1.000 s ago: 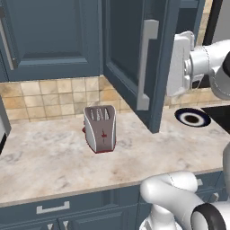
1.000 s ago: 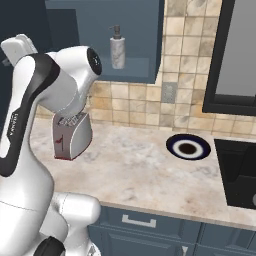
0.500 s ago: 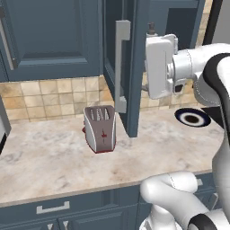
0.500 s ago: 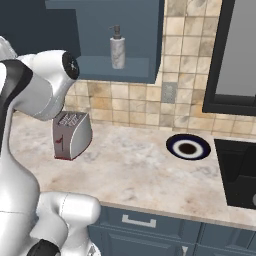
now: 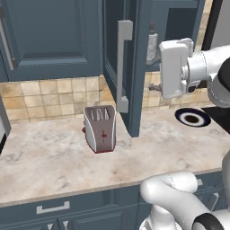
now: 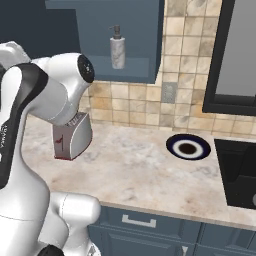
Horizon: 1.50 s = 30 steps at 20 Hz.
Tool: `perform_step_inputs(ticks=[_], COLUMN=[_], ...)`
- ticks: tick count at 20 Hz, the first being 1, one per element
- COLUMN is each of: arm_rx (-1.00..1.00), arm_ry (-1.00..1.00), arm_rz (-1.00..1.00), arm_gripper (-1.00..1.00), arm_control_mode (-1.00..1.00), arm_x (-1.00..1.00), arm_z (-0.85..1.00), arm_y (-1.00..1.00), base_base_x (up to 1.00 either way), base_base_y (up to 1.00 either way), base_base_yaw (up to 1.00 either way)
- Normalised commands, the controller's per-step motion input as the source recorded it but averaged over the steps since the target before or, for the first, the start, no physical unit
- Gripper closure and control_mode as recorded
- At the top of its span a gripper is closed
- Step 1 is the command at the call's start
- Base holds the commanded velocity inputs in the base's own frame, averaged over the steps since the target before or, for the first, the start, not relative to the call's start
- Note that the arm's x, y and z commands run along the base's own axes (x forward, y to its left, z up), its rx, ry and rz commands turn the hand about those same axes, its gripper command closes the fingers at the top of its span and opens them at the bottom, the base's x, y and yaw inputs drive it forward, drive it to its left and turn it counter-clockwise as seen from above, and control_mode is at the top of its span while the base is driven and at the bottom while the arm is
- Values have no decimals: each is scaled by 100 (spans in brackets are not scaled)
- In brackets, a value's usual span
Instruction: Open the cabinet. Pick the soap dispenser and place it next to the sink. Then close the cabinet.
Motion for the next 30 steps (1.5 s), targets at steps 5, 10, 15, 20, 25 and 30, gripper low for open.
perform_step_inputs(ticks=[5,10,15,20,25,30], arm_rx=[-24,-31,-26,-11,0,-2], arm_ry=[-2,-6,-9,-23,-38,-45], arm_rz=[0,0,0,0,0,0], arm_gripper=[-100,-100,-100,-100,-100,-100], arm_control_mode=[-100,-100,-100,-100,-100,-100], arm_x=[0,12,11,1,0,0], arm_z=[0,0,-6,-51,-69,-14], arm_y=[-50,-51,-69,-68,-36,-1], base_base_x=[0,0,0,0,0,0], base_base_y=[0,0,0,0,0,0], base_base_yaw=[0,0,0,0,0,0])
